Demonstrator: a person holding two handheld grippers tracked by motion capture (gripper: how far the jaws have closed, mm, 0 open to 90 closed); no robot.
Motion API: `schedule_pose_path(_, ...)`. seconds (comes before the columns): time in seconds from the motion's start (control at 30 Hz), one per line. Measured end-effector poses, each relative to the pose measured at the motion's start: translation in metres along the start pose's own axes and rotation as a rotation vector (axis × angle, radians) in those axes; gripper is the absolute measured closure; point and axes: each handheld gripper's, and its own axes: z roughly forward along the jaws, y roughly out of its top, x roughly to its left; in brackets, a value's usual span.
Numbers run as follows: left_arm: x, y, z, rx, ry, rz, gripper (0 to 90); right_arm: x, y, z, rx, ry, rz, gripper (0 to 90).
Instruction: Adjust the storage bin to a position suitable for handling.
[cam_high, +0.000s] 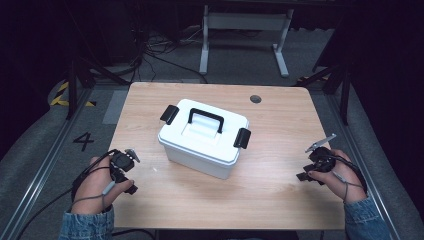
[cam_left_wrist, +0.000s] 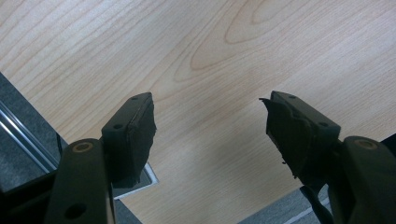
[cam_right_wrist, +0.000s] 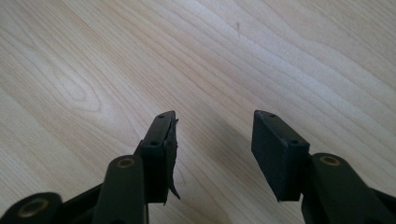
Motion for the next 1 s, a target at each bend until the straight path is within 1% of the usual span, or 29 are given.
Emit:
schedule_pose_path(0.03,0.002,0.000,-0.001,-0.003,-0.001,0.000,33.2,0.002,0.002,0.001,-0.013,0.006,-0.019,47.3)
schedule_pose_path(0.1,0.004,0.001,-0.002,0.001,0.013,-0.003,33.1,0.004,0.003,0.002,-0.014,0.023,-0.025,45.3)
schedule_pose_path(0.17,0.005,0.001,-0.003,-0.001,0.013,-0.007,32.9,0.005,0.003,0.003,-0.026,0.024,-0.053,43.8)
schedule_pose_path(0.23,0.004,0.001,-0.003,-0.004,0.009,-0.009,32.5,0.006,0.003,0.002,-0.028,0.024,-0.057,43.7)
schedule_pose_path(0.27,0.004,0.002,-0.003,-0.002,0.001,0.011,32.0,0.006,0.003,0.001,-0.014,0.024,-0.043,43.7)
schedule_pose_path(0.3,0.004,0.002,-0.003,-0.002,0.001,0.011,31.8,0.006,0.003,0.001,-0.013,0.019,-0.048,43.6)
schedule_pose_path(0.4,0.003,0.004,-0.004,-0.010,-0.006,0.017,31.5,0.008,0.005,-0.002,-0.018,0.026,-0.042,44.1)
schedule_pose_path(0.47,0.004,0.006,-0.003,-0.016,-0.009,0.021,31.3,0.009,0.010,-0.009,-0.042,0.043,-0.030,45.6)
schedule_pose_path(0.53,0.004,0.006,-0.004,-0.014,-0.009,0.020,31.3,0.009,0.011,-0.011,-0.048,0.044,-0.027,47.0)
schedule_pose_path(0.63,0.003,0.007,-0.003,-0.017,-0.016,0.020,30.9,0.010,0.018,-0.022,-0.074,0.031,-0.033,48.3)
schedule_pose_path(0.7,0.003,0.007,-0.003,-0.023,-0.017,0.019,29.5,0.010,0.023,-0.027,-0.081,0.029,-0.036,48.6)
schedule_pose_path(0.8,0.004,0.008,-0.002,-0.033,-0.010,0.025,28.0,0.011,0.029,-0.032,-0.087,0.036,-0.051,48.7)
schedule_pose_path(0.83,0.004,0.008,-0.002,-0.033,-0.013,0.021,27.7,0.013,0.032,-0.036,-0.093,0.053,-0.056,49.4)
schedule_pose_path(0.87,0.004,0.008,-0.002,-0.033,-0.002,0.028,27.7,0.014,0.034,-0.038,-0.103,0.064,-0.062,50.2)
schedule_pose_path(0.9,0.003,0.009,-0.002,-0.030,-0.008,0.028,27.7,0.016,0.038,-0.041,-0.113,0.073,-0.069,50.3)
schedule_pose_path(0.93,0.003,0.009,-0.001,-0.033,-0.011,0.028,27.7,0.018,0.042,-0.044,-0.118,0.078,-0.076,50.5)
schedule_pose_path(1.0,0.002,0.009,-0.001,-0.035,-0.009,0.034,27.7,0.021,0.049,-0.050,-0.124,0.071,-0.092,50.9)
